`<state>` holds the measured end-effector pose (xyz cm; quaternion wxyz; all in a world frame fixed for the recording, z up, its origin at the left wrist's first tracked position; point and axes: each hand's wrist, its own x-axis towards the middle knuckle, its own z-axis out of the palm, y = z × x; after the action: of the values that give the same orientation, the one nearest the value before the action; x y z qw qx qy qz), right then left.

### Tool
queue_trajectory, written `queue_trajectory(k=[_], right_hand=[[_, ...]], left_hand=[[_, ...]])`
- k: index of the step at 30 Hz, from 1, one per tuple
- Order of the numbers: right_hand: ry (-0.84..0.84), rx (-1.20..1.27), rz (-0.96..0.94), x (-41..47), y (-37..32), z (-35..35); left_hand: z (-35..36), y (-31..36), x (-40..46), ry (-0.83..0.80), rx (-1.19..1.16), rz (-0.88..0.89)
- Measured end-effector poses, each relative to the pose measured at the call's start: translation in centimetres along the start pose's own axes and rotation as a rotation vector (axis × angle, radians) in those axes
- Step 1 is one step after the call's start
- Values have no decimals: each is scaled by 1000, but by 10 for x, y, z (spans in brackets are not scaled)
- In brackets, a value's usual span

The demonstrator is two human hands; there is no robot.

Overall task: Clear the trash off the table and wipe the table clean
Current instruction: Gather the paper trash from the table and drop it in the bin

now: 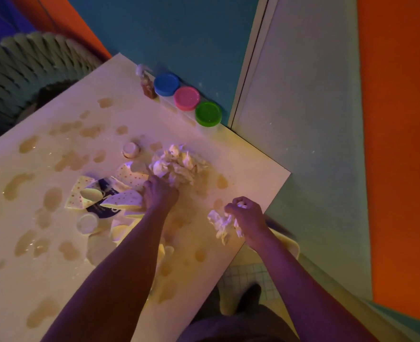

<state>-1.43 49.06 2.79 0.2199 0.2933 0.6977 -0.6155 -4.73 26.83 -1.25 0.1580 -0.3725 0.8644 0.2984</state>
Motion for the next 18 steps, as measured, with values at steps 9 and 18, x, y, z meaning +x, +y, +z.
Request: queue_trajectory(k=[9,18], right_hand=[[6,182,14,4,6,-46],[46,368,11,-8,19,-108]], left_hand=[[9,-8,2,-14,-353,-35],[-3,44,-101,-9,-585,107]])
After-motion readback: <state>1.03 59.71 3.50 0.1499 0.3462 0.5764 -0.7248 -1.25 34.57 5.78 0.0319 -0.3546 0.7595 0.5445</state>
